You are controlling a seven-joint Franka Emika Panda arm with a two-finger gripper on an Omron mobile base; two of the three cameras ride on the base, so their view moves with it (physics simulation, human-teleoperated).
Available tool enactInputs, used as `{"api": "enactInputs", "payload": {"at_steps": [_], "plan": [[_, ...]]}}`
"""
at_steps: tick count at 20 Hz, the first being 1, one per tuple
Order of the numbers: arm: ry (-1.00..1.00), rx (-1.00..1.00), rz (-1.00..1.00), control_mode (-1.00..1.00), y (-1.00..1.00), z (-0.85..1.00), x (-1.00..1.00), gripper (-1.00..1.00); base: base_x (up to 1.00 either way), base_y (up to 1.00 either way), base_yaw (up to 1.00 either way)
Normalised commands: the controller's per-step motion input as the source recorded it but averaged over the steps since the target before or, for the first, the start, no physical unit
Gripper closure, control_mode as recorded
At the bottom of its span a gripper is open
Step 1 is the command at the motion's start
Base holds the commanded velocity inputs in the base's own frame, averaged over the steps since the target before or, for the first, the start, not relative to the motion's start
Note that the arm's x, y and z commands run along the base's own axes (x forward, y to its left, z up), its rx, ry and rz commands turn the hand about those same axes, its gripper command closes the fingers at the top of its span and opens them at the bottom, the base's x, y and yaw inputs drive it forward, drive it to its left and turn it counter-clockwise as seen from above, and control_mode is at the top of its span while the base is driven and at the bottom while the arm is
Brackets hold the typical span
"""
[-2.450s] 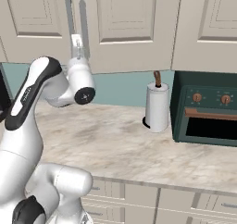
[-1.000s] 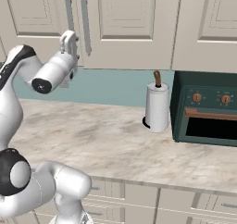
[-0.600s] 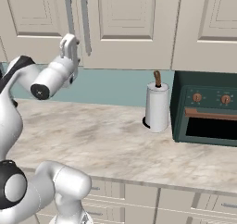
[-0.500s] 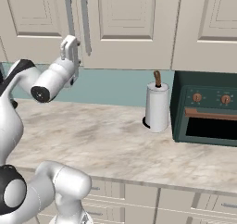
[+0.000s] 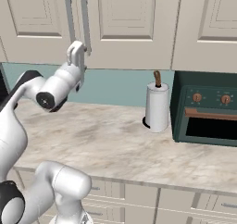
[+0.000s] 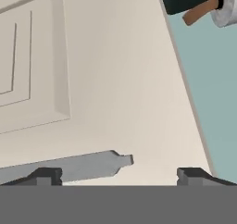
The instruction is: Pick the jar and jar from the dining table and place them in the open cabinet. Close the cabinet after placing the objects.
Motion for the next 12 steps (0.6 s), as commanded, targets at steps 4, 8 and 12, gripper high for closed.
{"api": "enactInputs", "payload": {"at_steps": [4,8,12], "plan": [[0.08,0.02,-0.04,-1.0,-0.06,0.0,0.54,-1.0,0.0,0.0,0.0],[0.08,0.02,-0.01,-1.0,-0.06,0.0,0.38,-1.0,0.0,0.0,0.0],[0.06,0.02,0.0,-1.0,-0.04,0.0,0.38,-1.0,0.0,0.0,0.0]]}}
